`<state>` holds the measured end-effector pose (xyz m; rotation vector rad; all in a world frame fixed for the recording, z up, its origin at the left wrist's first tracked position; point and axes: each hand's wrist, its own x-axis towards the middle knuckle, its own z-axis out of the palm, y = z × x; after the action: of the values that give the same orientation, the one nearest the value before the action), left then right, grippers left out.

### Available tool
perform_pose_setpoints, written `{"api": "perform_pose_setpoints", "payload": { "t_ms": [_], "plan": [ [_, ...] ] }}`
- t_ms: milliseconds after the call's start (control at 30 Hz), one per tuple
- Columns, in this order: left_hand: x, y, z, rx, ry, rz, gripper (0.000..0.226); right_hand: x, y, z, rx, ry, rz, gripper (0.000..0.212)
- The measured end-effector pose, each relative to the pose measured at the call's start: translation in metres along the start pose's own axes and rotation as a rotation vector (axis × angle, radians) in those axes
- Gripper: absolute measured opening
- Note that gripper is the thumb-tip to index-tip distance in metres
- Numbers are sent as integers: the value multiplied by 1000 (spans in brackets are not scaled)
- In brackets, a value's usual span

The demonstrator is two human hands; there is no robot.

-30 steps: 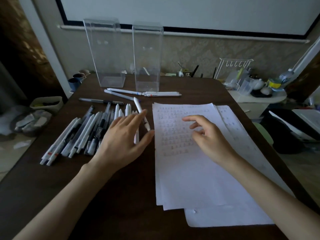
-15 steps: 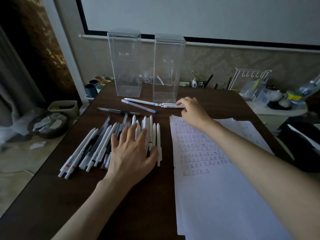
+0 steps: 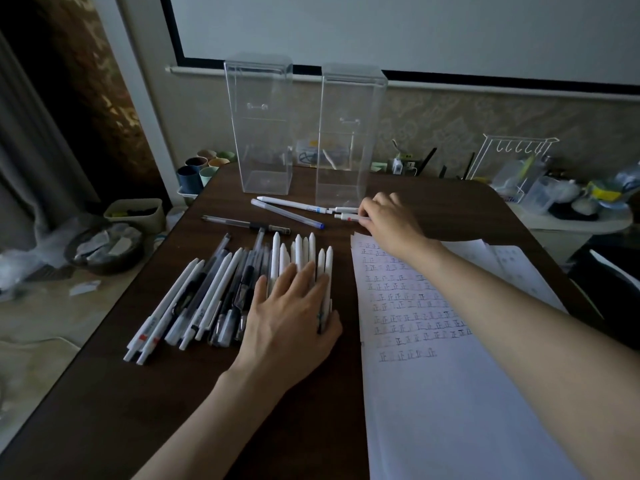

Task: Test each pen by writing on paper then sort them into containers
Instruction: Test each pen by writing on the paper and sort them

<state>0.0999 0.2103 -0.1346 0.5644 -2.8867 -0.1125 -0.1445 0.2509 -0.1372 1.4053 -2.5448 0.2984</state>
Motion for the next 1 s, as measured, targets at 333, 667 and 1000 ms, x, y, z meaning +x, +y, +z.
{"api": "perform_pose_setpoints", "payload": {
  "t_ms": [333,667,1000],
  "plan": [
    [0,2,-2,0,-14,-25,64,-99,-5,-57,41,107,22,53],
    [-16,33,2,-80,70,245,49,-188,0,-55,-18,332,63,45],
    [-31,54,-3,-334,-44,718,39,-188,7,-51,175,493,67,38]
  ]
}}
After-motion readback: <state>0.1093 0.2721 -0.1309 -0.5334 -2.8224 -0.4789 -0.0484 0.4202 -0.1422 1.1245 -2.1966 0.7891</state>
